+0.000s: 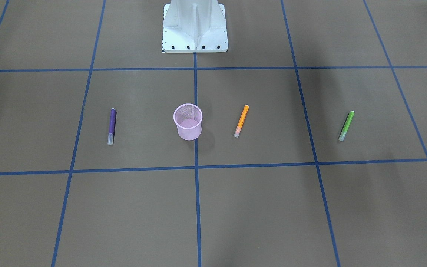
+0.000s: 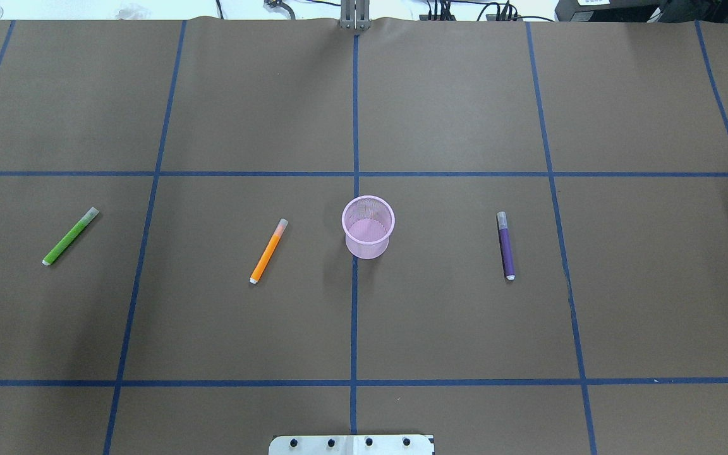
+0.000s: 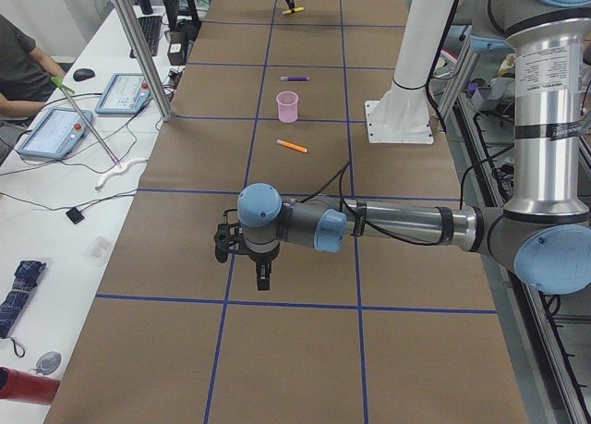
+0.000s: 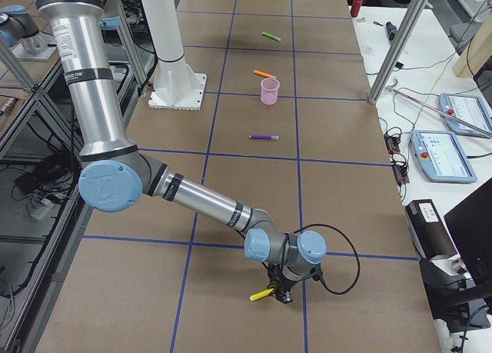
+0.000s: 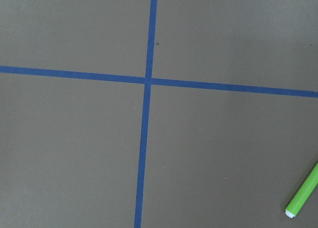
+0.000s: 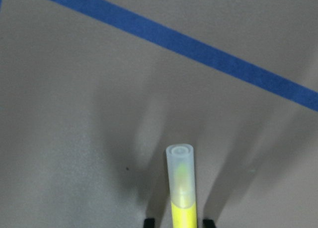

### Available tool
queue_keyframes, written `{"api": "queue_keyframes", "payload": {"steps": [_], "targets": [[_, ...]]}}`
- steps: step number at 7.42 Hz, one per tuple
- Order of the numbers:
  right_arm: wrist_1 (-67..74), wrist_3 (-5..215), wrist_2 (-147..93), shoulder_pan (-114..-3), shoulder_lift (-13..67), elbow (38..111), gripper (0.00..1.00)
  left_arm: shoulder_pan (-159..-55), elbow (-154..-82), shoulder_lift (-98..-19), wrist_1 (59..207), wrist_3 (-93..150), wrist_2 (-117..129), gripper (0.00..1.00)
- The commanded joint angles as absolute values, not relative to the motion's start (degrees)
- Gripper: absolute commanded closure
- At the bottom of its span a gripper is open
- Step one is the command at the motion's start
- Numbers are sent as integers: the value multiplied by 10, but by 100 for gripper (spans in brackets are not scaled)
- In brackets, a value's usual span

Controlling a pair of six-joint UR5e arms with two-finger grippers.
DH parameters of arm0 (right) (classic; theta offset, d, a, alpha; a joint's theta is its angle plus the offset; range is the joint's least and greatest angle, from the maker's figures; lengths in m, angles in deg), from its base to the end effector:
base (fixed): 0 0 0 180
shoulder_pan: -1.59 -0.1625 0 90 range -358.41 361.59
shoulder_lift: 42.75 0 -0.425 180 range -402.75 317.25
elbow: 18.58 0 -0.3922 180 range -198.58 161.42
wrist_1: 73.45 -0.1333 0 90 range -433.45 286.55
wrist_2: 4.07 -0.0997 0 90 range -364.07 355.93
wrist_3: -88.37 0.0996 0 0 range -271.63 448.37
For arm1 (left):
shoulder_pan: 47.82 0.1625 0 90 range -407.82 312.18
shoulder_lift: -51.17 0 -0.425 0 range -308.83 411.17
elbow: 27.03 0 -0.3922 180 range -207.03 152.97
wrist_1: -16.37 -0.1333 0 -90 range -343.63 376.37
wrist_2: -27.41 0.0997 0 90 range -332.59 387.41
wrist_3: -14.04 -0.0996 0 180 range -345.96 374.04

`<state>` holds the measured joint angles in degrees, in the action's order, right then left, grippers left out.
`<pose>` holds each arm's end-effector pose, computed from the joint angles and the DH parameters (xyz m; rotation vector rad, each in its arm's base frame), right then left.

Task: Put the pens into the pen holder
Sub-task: 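Lift the yellow marker with the right gripper and carry it toward the pink cup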

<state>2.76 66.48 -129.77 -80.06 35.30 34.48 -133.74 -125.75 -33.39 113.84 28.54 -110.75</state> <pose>-0.0019 -0.5309 0.8427 -0.1156 -0.6445 -0.4481 -0.0261 -0.4646 0.6098 0.0388 0.8556 -0.0918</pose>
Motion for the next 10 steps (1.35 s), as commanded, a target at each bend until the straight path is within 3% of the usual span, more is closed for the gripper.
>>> {"api": "queue_keyframes", "payload": {"steps": [1,2,6,10], "targets": [[28,667,-1299,-801,346,352,100,-1338,-1259,-334,1138,285,-1108,1],[31,691,-1304,-803,345,383,100,-1338,-1261,-336,1138,285,-1108,1],[25,991,-1339,-774,385,634,100,-1336,-1258,-338,1187,286,-1109,1],[18,1299,-1220,-589,359,876,100,-1318,-1259,-340,1215,286,-1108,1]]}}
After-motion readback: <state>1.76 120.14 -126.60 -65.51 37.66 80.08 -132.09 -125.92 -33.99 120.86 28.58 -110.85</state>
